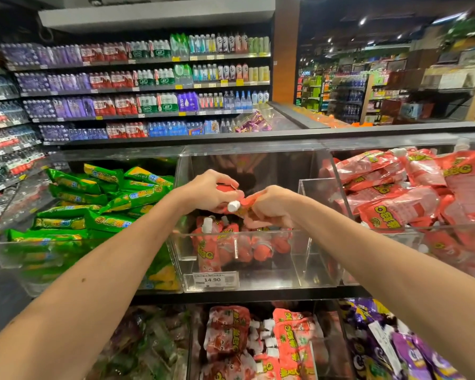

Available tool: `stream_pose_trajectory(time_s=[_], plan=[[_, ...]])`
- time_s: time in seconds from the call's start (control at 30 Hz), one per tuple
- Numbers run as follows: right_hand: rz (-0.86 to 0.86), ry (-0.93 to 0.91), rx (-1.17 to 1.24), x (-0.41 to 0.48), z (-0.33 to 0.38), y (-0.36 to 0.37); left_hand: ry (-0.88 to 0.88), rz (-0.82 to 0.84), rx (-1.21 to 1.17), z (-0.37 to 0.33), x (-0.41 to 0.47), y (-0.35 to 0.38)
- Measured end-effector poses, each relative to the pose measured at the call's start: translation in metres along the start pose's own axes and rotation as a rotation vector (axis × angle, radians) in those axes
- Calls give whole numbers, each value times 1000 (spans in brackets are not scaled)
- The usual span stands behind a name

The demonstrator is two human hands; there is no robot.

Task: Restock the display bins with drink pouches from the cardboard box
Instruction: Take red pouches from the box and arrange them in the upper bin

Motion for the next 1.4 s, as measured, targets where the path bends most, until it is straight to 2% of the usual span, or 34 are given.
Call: stream_pose_trajectory(time_s=[0.13, 0.2, 0.27, 0.4, 0.5, 0.57, 0.67, 0.9, 1.07, 1.1, 1.17, 1.27, 1.4], plan=[[-258, -153, -376, 12, 3, 0, -46, -44, -121, 3, 1, -3], [-363, -195, -489, 6, 6, -2, -80, -77, -63, 7, 1, -5], [-392, -188, -555, 4, 7, -6, -114, -105, 38, 10, 0, -7], [-330, -92, -730, 7, 11, -5, -55, -9, 281, 3, -6, -5], [-219, 12, -567, 23, 14, -5, 24, 104, 322, -2, -9, 5], [-170, 93, -466, 35, 14, -1, 59, 122, 370, -2, -10, 12], [-154, 167, -481, 48, 13, 5, 73, 157, 470, 2, -3, 20], [-63, 185, -518, 71, 14, 16, -28, 367, 632, 11, 16, 39], [-51, 83, -571, 70, 12, 17, -48, 498, 596, 8, 14, 34], [-50, 60, -578, 64, 11, 17, -50, 480, 559, 9, 10, 31], [-127, -38, -565, 45, 13, 17, -20, 321, 454, 7, -1, 28], [-412, -287, -542, 10, 15, 11, 90, -77, 278, -7, -26, 24], [-558, -716, -279, -77, -37, 15, 367, -484, 138, -33, -78, 26]])
Point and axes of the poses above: each hand's wrist, its own x-axis towards the middle knuckle, its own y-axis out of the palm, z = x × y, the point moved 2 cm from there along x, towards the middle knuckle, and after that the axes turned 13 degrees about y, right-handed, at the moved point
